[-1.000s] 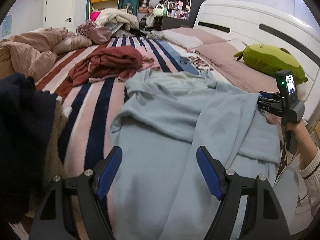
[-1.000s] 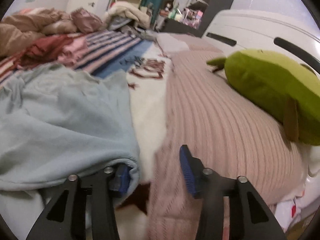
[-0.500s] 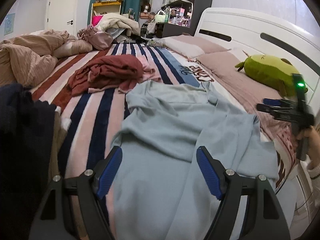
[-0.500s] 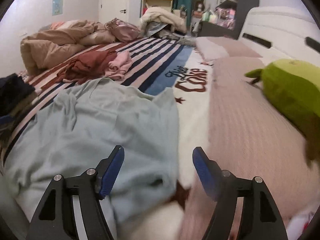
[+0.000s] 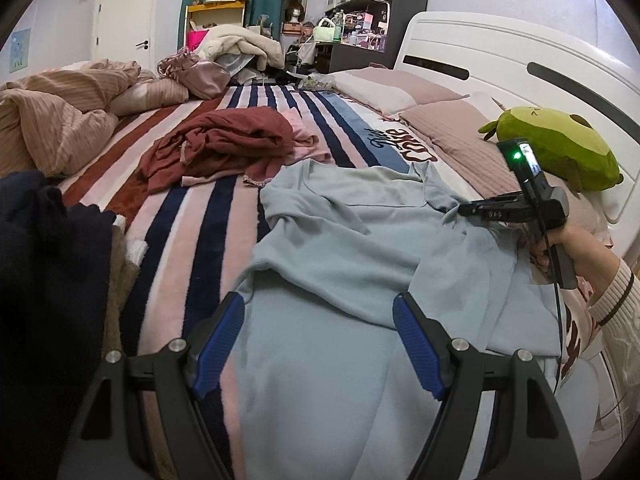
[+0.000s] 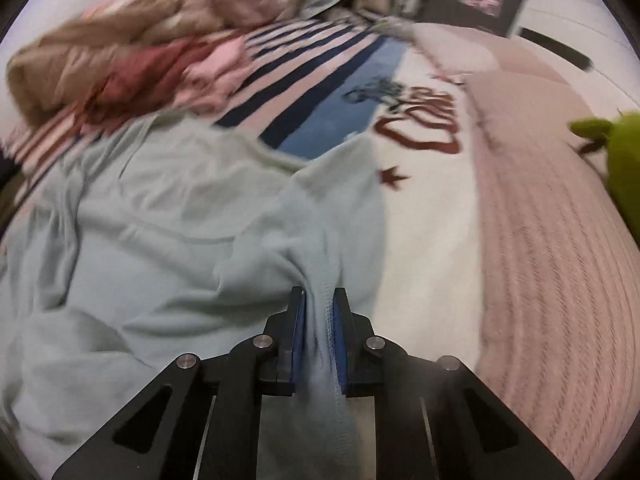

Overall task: Fold small clothes
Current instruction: 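Release the sleeve and pull the right gripper back from the shirt, then grasp the shirt hem with the right gripper while the left gripper grasps the hem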

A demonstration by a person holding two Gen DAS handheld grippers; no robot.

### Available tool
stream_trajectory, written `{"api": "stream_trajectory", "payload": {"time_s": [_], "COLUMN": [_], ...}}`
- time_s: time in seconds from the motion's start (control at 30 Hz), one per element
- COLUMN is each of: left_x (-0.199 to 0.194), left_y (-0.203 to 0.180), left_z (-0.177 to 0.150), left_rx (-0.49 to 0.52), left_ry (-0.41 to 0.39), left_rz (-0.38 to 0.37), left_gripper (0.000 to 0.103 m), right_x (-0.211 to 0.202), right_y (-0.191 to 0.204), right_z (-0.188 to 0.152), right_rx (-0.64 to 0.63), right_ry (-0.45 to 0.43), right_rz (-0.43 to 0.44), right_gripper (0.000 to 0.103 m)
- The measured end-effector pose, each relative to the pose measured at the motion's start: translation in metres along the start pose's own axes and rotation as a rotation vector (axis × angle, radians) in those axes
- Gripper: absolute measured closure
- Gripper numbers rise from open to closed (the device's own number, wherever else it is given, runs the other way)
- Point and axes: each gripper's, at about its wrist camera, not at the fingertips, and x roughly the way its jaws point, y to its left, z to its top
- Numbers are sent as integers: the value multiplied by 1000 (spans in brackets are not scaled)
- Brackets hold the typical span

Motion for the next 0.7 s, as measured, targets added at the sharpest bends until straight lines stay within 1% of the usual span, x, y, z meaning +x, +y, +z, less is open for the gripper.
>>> {"api": "stream_trajectory", "payload": {"time_s": [0.03, 0.07, 0.13, 0.17, 0.23, 0.27, 0.3, 0.33, 0.37, 0.4, 0.43, 0.47, 0.5, 0.53, 0.57, 0.6, 0.67, 0.7], "left_x": [1, 1, 3, 5, 7, 7, 7, 5, 3, 0, -5, -10, -14, -18, -21, -24, -27, -28], "left_y": [0, 0, 0, 0, 1, 2, 3, 3, 3, 3, 2, 2, 2, 2, 1, 0, 0, 2], "left_z": [-1, -1, -4, -6, -10, -13, -16, -19, -21, -24, -26, -28, -30, -33, -36, -40, -48, -54], "left_rx": [0, 1, 7, 8, 4, 3, 5, 11, 14, 20, 27, 34, 37, 41, 51, 64, 69, 60], "left_ry": [3, 5, 16, 22, 37, 44, 52, 59, 62, 65, 67, 67, 71, 80, 90, 93, 112, 125], "left_rz": [2, 5, 11, 12, 9, 11, 17, 22, 23, 22, 20, 13, 0, -12, -20, -24, -39, -49], "left_gripper": [30, 30, 30, 30, 30, 30, 30, 30, 30, 30, 30, 30, 28, 21, 19, 19, 19, 19], "right_x": [-3, -5, -7, -7, -4, -5, -10, -21, -29, -46, -60, -82, -95, -110, -121, -133, -149, -153], "right_y": [-5, -9, -23, -29, -34, -37, -40, -42, -43, -40, -36, -29, -25, -20, -14, -8, 0, 4], "right_z": [-1, -2, -3, -4, -6, -8, -10, -13, -15, -20, -24, -34, -42, -53, -63, -77, -107, -119], "right_rx": [22, 34, 75, 82, 70, 80, 104, 146, 164, 171, 166, 150, 138, 124, 116, 112, 124, 133], "right_ry": [-16, -25, -42, -39, -28, -22, -26, -43, -55, -79, -97, -121, -126, -127, -123, -107, -88, -76], "right_rz": [-33, -55, -137, -190, -266, -259, -209, -125, -85, -26, 9, 51, 78, 113, 141, 179, 251, 283], "right_gripper": [98, 98, 99, 100, 100, 100, 99, 99, 97, 92, 73, 52, 44, 40, 39, 36, 22, 19]}}
